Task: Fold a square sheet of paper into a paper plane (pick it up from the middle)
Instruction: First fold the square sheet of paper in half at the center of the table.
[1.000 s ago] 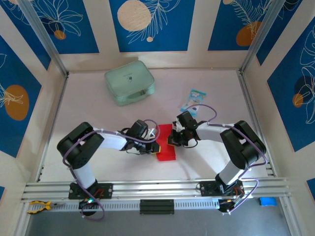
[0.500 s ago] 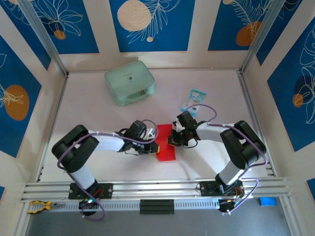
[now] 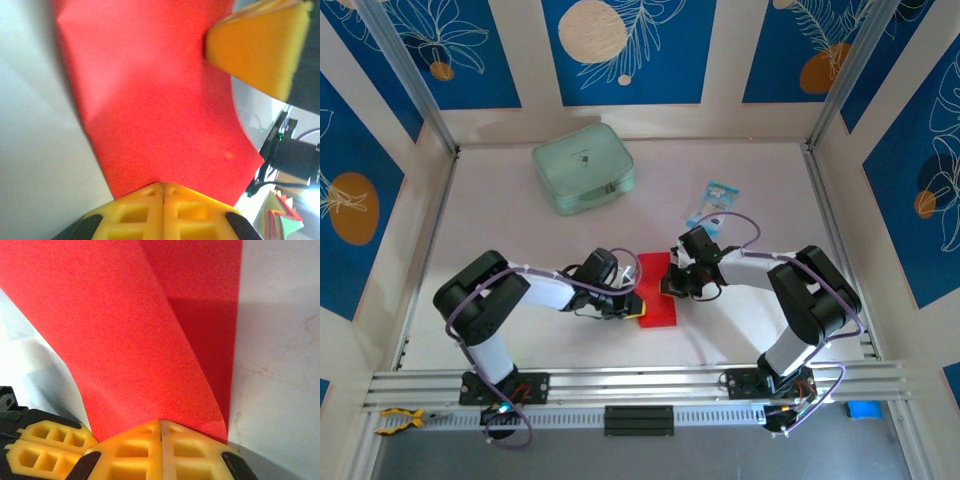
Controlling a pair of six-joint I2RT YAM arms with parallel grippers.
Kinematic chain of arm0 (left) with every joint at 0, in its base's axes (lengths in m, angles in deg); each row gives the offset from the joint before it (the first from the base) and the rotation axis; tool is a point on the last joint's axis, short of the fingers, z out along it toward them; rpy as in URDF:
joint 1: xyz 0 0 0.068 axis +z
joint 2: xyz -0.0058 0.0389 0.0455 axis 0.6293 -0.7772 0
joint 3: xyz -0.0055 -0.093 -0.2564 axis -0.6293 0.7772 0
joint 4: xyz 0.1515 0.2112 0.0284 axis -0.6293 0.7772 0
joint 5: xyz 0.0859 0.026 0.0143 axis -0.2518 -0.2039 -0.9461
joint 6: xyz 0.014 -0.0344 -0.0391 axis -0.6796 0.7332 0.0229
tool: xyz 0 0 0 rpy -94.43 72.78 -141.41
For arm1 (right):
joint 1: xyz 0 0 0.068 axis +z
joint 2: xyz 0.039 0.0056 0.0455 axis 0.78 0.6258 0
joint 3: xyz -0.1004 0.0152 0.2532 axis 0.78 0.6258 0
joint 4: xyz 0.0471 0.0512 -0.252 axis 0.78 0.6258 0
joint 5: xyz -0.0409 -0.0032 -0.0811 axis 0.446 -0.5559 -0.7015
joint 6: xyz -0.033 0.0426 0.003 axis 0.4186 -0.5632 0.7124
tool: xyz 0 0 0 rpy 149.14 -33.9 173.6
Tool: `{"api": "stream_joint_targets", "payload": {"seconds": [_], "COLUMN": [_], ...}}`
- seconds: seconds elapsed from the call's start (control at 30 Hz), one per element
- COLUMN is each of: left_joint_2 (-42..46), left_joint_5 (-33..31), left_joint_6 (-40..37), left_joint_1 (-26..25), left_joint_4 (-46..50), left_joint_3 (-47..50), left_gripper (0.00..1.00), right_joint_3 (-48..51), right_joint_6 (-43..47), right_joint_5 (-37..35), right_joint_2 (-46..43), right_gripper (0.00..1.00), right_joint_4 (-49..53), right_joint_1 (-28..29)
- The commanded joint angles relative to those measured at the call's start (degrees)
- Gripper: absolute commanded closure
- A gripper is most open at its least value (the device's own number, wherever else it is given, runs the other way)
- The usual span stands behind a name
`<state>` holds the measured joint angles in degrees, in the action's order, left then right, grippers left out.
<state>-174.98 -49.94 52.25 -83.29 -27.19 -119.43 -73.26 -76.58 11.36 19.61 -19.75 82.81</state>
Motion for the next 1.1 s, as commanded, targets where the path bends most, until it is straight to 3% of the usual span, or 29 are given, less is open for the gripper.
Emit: {"api": "stream_joint_targets", "payload": {"seconds": [0.0, 0.17, 0.43, 0.73, 1.07], "left_joint_2": [-0.86, 2.59, 8.29, 3.22, 2.34], "left_joint_5": [-0.96, -3.54, -2.55, 0.64, -2.06], "left_joint_6": [-3.41, -5.73, -3.23, -1.36, -2.38], "left_joint_1": [-0.57, -0.62, -1.32, -2.7, -2.9], "left_joint_4": [7.29, 11.48, 9.95, 4.99, 7.08], "left_joint_3": [1.92, 1.48, -2.21, -3.71, 4.15], "left_gripper": [0.94, 0.94, 0.92, 0.91, 0.92], "right_joint_3": [2.89, 2.95, 2.93, 2.95, 3.39], "right_joint_6": [-0.14, -0.23, -0.14, 0.04, 0.17], "right_joint_5": [-5.32, -5.43, -5.63, -5.63, -5.46], "right_joint_2": [1.56, 1.41, 1.14, 1.15, 1.19], "right_gripper": [0.98, 0.98, 0.99, 0.99, 0.99], "right_joint_4": [6.89, 6.93, 7.24, 7.35, 7.17], "right_joint_1": [0.27, 0.28, 0.33, 0.28, 0.25]}}
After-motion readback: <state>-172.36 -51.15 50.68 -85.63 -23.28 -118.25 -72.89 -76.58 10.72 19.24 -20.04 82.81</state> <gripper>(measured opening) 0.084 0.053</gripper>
